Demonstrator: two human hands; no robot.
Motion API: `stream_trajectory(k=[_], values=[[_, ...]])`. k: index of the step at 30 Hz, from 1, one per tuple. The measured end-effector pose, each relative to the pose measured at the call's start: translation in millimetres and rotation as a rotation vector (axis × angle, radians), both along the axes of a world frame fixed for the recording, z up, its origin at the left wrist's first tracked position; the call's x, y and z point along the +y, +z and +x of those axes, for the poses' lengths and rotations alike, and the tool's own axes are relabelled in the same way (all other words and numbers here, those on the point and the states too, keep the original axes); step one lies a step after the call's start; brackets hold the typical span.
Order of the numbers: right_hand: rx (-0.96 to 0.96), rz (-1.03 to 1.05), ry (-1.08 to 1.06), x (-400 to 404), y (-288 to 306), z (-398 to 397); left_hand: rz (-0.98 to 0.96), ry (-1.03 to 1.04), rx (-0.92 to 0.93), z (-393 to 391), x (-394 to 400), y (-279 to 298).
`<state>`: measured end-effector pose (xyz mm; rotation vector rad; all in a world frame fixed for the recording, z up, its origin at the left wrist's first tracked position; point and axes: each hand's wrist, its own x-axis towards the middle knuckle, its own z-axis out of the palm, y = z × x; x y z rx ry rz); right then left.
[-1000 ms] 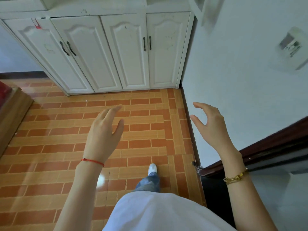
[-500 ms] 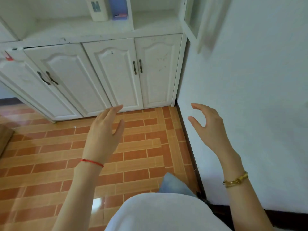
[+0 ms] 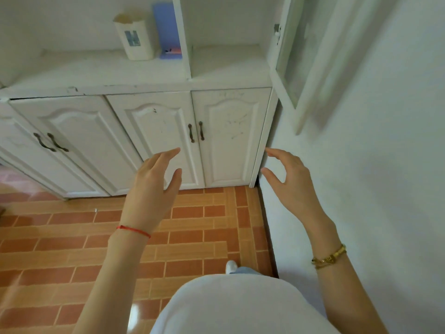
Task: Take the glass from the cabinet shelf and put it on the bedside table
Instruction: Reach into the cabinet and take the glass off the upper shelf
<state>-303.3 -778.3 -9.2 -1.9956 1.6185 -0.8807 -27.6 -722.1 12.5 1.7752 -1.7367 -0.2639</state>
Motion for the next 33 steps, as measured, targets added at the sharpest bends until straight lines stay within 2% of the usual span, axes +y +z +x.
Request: stream_trajectory(k=[9,16,21,33], values=[[-0.023,-0.01,0.106,-117,12,18,-0.01,0.061,0.022,-1,-96,7],[-0.043,0.024,0.111,-193,0,42,0.021,0.06,0.009,19,-175,-3],[-0.047,-0.017,0.087,-265,8,70,-0.037,0.037,-0.009,48,-250,2],[-0.071,-0.37,0.038,-417,100,125,-0.327,-0.04,-0.097,106,-415,82]])
